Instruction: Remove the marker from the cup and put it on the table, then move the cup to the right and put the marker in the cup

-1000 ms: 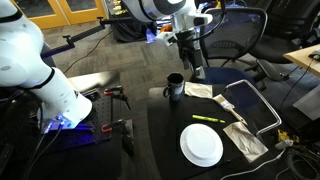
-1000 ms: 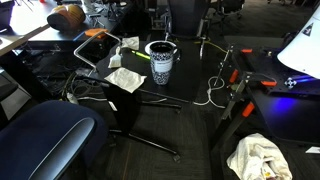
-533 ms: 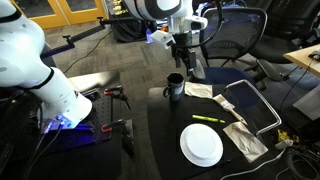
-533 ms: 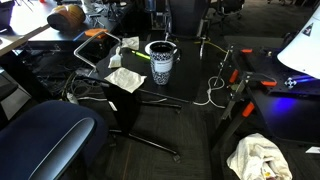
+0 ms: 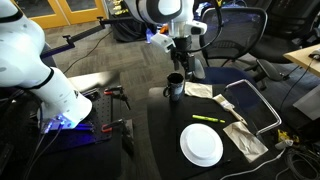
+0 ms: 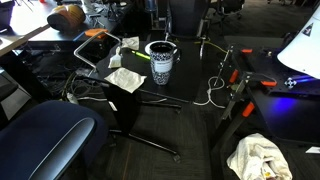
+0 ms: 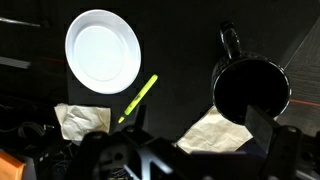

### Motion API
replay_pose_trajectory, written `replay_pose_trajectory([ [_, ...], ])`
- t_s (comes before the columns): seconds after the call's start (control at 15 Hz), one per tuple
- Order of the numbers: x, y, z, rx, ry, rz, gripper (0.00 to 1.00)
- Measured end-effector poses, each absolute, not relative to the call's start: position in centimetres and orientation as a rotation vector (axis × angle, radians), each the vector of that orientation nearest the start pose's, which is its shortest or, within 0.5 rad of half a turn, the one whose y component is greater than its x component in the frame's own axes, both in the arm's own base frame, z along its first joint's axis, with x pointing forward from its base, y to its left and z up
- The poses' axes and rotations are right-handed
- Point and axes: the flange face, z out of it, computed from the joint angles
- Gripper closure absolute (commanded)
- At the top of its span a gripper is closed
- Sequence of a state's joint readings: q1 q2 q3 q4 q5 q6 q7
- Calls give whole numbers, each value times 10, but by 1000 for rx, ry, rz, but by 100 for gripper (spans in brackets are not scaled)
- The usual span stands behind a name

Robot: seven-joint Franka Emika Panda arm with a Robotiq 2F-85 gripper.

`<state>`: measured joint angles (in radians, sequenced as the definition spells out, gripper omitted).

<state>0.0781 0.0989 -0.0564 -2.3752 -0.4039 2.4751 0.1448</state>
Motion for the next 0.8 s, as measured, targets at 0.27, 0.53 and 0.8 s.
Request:
replay_pose_trajectory([
  [0.27,504,18,262,-3371,-363,13,0],
  [0.53,508,24,239,-3351,-409,49,0],
  [0.8,513,26,228,-3337,-428,43,0],
])
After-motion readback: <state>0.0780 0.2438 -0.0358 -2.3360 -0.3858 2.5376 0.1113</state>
